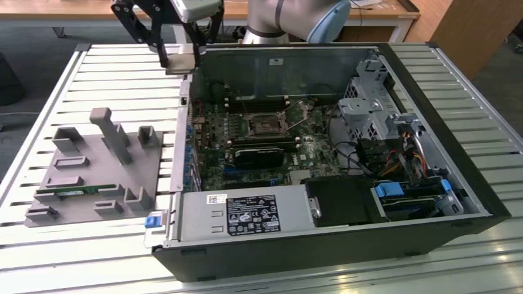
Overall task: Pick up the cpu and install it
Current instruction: 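Pick up the cpu and move it towards the insertion slot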
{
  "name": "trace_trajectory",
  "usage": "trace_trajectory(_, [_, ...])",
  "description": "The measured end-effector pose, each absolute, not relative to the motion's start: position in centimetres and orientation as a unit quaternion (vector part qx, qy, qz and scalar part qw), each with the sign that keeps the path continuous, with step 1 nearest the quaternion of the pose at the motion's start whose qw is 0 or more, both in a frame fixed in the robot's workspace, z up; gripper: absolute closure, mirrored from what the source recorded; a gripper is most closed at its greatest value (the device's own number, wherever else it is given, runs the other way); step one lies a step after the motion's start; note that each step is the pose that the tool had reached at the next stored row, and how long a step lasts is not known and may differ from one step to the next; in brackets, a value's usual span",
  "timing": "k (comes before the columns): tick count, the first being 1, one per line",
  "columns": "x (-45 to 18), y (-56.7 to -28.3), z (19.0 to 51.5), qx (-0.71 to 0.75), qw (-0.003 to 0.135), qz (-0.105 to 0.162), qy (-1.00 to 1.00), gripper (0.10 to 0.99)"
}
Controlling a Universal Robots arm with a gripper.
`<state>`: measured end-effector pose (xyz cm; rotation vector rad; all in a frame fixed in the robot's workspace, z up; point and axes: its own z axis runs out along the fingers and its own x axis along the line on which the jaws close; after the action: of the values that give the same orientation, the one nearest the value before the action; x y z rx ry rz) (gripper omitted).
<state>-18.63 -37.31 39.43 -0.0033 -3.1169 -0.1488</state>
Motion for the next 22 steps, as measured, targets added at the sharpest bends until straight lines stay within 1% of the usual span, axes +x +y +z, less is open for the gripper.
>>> trace_trajectory(22, [-17.4, -37.0, 39.4, -0.001, 0.011, -0.048, -0.999, 0.549])
